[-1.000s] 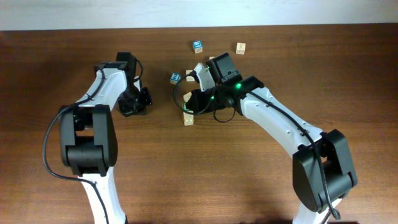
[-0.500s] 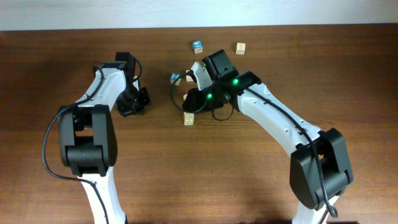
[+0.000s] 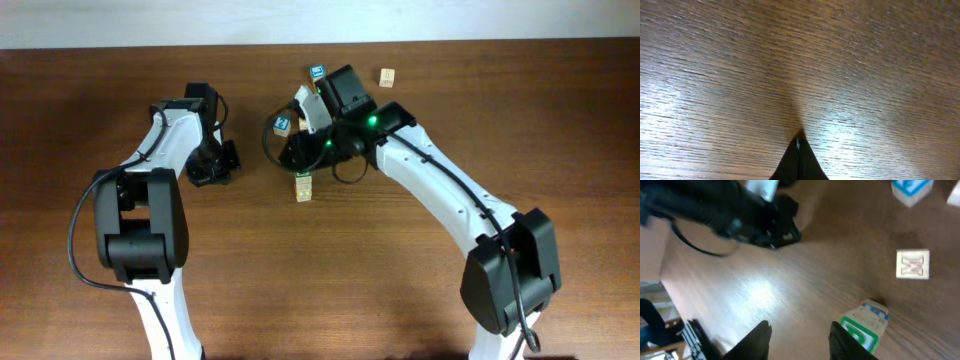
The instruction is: Rotate 4 blocks
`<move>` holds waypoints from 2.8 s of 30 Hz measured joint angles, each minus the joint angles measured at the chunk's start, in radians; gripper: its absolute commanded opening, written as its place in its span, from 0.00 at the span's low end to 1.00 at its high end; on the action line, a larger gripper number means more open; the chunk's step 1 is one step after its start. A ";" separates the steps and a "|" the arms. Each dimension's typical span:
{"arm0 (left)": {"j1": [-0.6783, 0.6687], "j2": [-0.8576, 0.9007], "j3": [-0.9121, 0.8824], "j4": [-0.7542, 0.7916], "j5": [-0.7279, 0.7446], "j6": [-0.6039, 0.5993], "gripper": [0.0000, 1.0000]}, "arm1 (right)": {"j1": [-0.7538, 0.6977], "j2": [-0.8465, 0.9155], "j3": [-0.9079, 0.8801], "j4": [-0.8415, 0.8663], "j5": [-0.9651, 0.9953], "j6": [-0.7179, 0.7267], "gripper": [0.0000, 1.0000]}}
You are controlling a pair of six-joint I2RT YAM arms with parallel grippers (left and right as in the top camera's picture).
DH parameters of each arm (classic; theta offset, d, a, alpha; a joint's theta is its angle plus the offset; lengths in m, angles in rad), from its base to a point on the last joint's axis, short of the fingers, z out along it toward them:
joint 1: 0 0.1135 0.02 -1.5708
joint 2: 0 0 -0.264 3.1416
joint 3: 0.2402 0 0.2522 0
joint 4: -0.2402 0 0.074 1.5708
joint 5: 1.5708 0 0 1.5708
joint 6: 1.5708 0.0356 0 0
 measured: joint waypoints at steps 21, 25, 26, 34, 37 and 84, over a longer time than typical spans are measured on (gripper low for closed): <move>0.002 -0.788 0.079 -0.141 -0.044 0.244 0.99 | -0.204 -0.197 0.961 -0.960 0.772 -0.089 0.98; 0.002 -0.788 0.079 -0.141 -0.044 0.244 0.99 | -0.204 -0.382 0.981 -0.960 0.762 -0.087 0.98; 0.002 -0.788 0.079 -0.141 -0.044 0.244 0.99 | -0.204 -0.407 0.986 -0.960 0.761 -0.086 0.98; 0.002 -0.788 0.079 -0.140 -0.044 0.244 0.99 | -0.312 -0.389 0.931 -0.872 0.814 -0.125 0.98; 0.002 -0.788 0.079 -0.143 -0.044 0.244 0.99 | -0.403 -0.461 0.693 -0.616 0.662 -0.288 0.98; 0.003 -0.922 -0.060 0.036 -0.104 0.296 0.99 | -0.494 -1.946 -1.680 0.655 0.495 -0.386 0.98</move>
